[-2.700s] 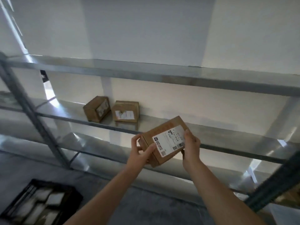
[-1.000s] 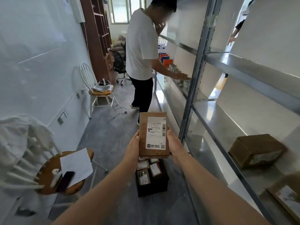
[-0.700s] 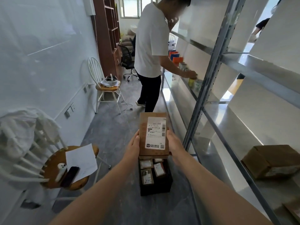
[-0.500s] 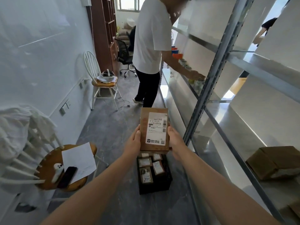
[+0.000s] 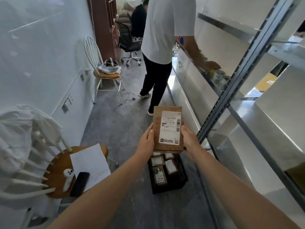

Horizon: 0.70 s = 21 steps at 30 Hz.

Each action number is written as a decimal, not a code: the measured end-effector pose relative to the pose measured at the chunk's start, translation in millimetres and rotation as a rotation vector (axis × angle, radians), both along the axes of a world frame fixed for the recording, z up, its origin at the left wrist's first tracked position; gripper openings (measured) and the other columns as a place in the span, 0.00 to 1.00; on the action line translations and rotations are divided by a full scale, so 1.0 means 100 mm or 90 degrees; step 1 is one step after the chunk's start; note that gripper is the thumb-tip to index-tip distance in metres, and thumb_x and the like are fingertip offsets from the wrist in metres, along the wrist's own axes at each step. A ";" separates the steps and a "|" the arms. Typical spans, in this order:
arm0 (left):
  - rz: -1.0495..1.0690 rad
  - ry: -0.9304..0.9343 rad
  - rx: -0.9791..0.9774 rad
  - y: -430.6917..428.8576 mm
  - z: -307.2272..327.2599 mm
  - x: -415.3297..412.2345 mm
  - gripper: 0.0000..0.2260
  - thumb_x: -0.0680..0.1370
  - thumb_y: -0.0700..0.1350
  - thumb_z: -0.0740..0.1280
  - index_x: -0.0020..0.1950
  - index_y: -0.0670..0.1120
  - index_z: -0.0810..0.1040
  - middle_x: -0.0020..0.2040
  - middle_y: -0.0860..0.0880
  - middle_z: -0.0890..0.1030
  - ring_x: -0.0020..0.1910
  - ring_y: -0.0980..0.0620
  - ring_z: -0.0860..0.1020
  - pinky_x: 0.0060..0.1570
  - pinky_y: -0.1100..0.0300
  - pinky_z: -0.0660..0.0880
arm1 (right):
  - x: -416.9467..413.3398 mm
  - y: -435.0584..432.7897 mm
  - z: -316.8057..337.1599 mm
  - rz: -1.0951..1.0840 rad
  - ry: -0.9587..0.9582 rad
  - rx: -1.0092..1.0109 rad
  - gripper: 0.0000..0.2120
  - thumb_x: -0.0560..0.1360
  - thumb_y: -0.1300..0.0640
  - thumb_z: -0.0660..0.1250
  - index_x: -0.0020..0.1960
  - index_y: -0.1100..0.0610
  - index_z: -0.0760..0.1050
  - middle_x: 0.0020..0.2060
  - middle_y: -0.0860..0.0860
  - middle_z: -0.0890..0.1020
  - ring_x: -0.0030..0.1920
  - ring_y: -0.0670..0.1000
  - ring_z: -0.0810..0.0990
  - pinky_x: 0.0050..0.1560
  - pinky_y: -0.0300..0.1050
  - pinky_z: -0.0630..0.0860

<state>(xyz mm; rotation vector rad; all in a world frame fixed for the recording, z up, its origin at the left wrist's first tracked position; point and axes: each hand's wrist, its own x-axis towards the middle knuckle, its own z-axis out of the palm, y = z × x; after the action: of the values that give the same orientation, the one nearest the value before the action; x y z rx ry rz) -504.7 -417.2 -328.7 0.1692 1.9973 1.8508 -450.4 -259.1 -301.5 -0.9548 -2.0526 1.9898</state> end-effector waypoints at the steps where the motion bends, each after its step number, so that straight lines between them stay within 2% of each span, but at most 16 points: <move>1: -0.002 -0.004 -0.005 -0.01 -0.03 -0.05 0.19 0.85 0.51 0.52 0.76 0.55 0.65 0.69 0.51 0.74 0.66 0.53 0.73 0.65 0.56 0.71 | -0.04 -0.02 -0.03 0.004 0.004 0.001 0.16 0.84 0.48 0.51 0.50 0.41 0.77 0.44 0.46 0.85 0.38 0.42 0.85 0.33 0.38 0.79; 2: -0.005 -0.010 -0.007 -0.01 -0.07 -0.09 0.19 0.85 0.50 0.52 0.76 0.55 0.65 0.70 0.51 0.74 0.67 0.53 0.72 0.67 0.54 0.70 | -0.07 -0.04 -0.06 0.011 0.007 -0.001 0.16 0.84 0.48 0.51 0.51 0.37 0.77 0.43 0.43 0.85 0.39 0.41 0.85 0.32 0.36 0.79; 4: -0.010 -0.030 -0.004 0.02 -0.14 -0.13 0.19 0.85 0.50 0.52 0.76 0.55 0.65 0.70 0.50 0.74 0.68 0.52 0.72 0.69 0.51 0.69 | -0.13 -0.04 -0.13 0.020 0.009 -0.013 0.16 0.84 0.48 0.51 0.57 0.34 0.75 0.48 0.43 0.85 0.46 0.44 0.85 0.42 0.42 0.82; 6: -0.010 -0.044 -0.004 0.08 -0.19 -0.16 0.19 0.85 0.49 0.52 0.76 0.54 0.66 0.70 0.49 0.74 0.67 0.51 0.73 0.69 0.50 0.70 | -0.18 0.01 -0.15 0.028 0.014 -0.029 0.17 0.84 0.49 0.50 0.68 0.38 0.71 0.54 0.48 0.83 0.53 0.49 0.83 0.51 0.50 0.82; 7: -0.010 -0.048 -0.007 0.12 -0.20 -0.19 0.18 0.85 0.49 0.52 0.76 0.54 0.66 0.69 0.49 0.75 0.67 0.51 0.73 0.68 0.50 0.70 | -0.22 0.06 -0.16 0.035 0.015 -0.037 0.18 0.84 0.49 0.50 0.71 0.40 0.69 0.56 0.49 0.83 0.55 0.50 0.82 0.52 0.51 0.81; 11: -0.002 -0.058 -0.009 0.33 -0.17 -0.32 0.19 0.85 0.48 0.53 0.76 0.53 0.66 0.71 0.49 0.73 0.69 0.51 0.72 0.70 0.49 0.68 | -0.35 0.29 -0.14 0.093 -0.004 -0.037 0.18 0.84 0.46 0.50 0.73 0.41 0.64 0.60 0.47 0.81 0.58 0.50 0.81 0.48 0.47 0.80; 13: 0.009 -0.060 -0.011 0.44 -0.16 -0.39 0.19 0.85 0.48 0.53 0.76 0.54 0.66 0.70 0.50 0.74 0.67 0.52 0.73 0.69 0.51 0.70 | -0.42 0.44 -0.11 0.143 -0.023 -0.027 0.19 0.83 0.43 0.50 0.73 0.38 0.62 0.62 0.44 0.79 0.58 0.45 0.79 0.47 0.44 0.78; 14: 0.014 -0.059 -0.014 0.49 -0.16 -0.41 0.18 0.85 0.48 0.53 0.76 0.54 0.67 0.69 0.51 0.74 0.65 0.54 0.75 0.65 0.56 0.73 | -0.46 0.52 -0.09 0.160 -0.032 -0.024 0.19 0.83 0.41 0.50 0.73 0.37 0.61 0.63 0.43 0.77 0.59 0.45 0.77 0.48 0.45 0.76; 16: 0.023 -0.058 -0.024 0.59 -0.13 -0.47 0.18 0.85 0.49 0.53 0.75 0.56 0.66 0.68 0.53 0.75 0.56 0.62 0.76 0.49 0.71 0.75 | -0.54 0.68 -0.06 0.186 -0.040 -0.021 0.20 0.83 0.40 0.50 0.74 0.38 0.61 0.63 0.44 0.77 0.64 0.50 0.75 0.52 0.48 0.75; 17: 0.030 -0.060 -0.027 0.65 -0.11 -0.50 0.18 0.85 0.48 0.53 0.75 0.56 0.66 0.67 0.53 0.75 0.54 0.63 0.76 0.44 0.73 0.74 | -0.58 0.75 -0.04 0.196 -0.044 -0.021 0.20 0.82 0.39 0.50 0.74 0.38 0.61 0.62 0.43 0.77 0.65 0.52 0.74 0.54 0.51 0.75; 18: 0.037 -0.062 -0.028 0.70 -0.09 -0.53 0.18 0.85 0.48 0.54 0.76 0.55 0.66 0.68 0.52 0.74 0.57 0.60 0.76 0.45 0.72 0.75 | -0.62 0.82 -0.01 0.203 -0.050 -0.027 0.20 0.82 0.39 0.50 0.73 0.38 0.62 0.62 0.43 0.78 0.64 0.53 0.75 0.56 0.56 0.75; 19: 0.048 -0.062 -0.029 0.77 -0.06 -0.57 0.19 0.85 0.48 0.54 0.76 0.55 0.66 0.70 0.51 0.74 0.61 0.56 0.76 0.53 0.66 0.77 | -0.67 0.89 0.01 0.206 -0.058 -0.040 0.19 0.82 0.38 0.51 0.72 0.37 0.62 0.59 0.41 0.78 0.60 0.52 0.76 0.56 0.61 0.75; 21: 0.063 -0.063 -0.035 0.90 -0.02 -0.65 0.19 0.85 0.48 0.55 0.76 0.54 0.65 0.72 0.48 0.72 0.68 0.50 0.72 0.67 0.51 0.73 | -0.76 1.03 0.04 0.200 -0.058 -0.070 0.18 0.82 0.38 0.53 0.71 0.36 0.62 0.55 0.38 0.77 0.52 0.45 0.76 0.55 0.63 0.76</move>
<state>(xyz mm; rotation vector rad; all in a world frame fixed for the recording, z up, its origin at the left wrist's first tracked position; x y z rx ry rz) -570.0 -327.1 -330.9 -0.0377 2.0181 1.8235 -525.9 -155.6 -297.2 -0.7943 -2.2840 2.2723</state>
